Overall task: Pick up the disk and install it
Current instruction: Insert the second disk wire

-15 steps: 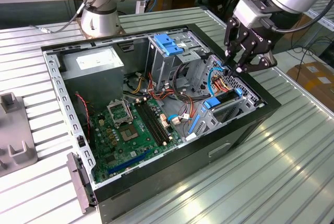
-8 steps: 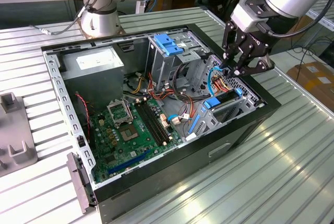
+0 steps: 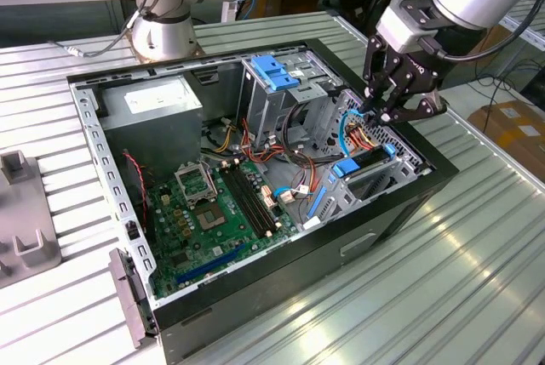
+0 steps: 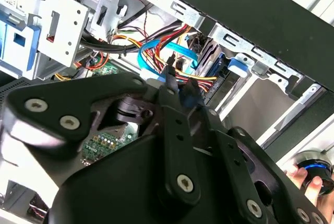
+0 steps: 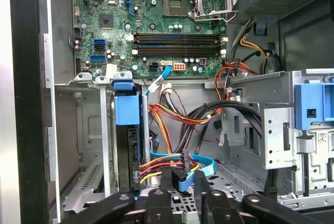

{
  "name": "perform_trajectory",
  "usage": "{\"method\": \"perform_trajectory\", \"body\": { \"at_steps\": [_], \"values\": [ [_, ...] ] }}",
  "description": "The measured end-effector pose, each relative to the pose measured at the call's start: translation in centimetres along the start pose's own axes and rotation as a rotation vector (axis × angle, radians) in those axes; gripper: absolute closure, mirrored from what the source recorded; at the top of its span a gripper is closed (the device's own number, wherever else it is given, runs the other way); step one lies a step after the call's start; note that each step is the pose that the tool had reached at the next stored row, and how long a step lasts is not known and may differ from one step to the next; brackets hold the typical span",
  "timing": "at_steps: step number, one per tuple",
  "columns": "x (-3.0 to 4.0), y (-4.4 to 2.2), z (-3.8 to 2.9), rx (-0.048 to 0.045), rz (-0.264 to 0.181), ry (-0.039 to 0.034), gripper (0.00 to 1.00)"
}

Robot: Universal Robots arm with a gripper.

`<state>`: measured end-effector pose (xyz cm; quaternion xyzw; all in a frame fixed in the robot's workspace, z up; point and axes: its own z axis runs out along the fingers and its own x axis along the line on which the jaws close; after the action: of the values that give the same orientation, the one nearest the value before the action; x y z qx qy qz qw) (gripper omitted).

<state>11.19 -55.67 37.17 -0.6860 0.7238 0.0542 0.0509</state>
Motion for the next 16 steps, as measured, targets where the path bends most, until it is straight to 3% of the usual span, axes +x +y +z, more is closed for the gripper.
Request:
{"method": "perform_trajectory", "body": {
  "at_steps": [2, 16],
  "values": [
    [0.00, 0.00, 0.00, 0.0000, 0.000, 0.0001, 0.79],
    [0.01, 0.00, 0.04, 0.0000, 0.000, 0.0000, 0.79]
  ]
}}
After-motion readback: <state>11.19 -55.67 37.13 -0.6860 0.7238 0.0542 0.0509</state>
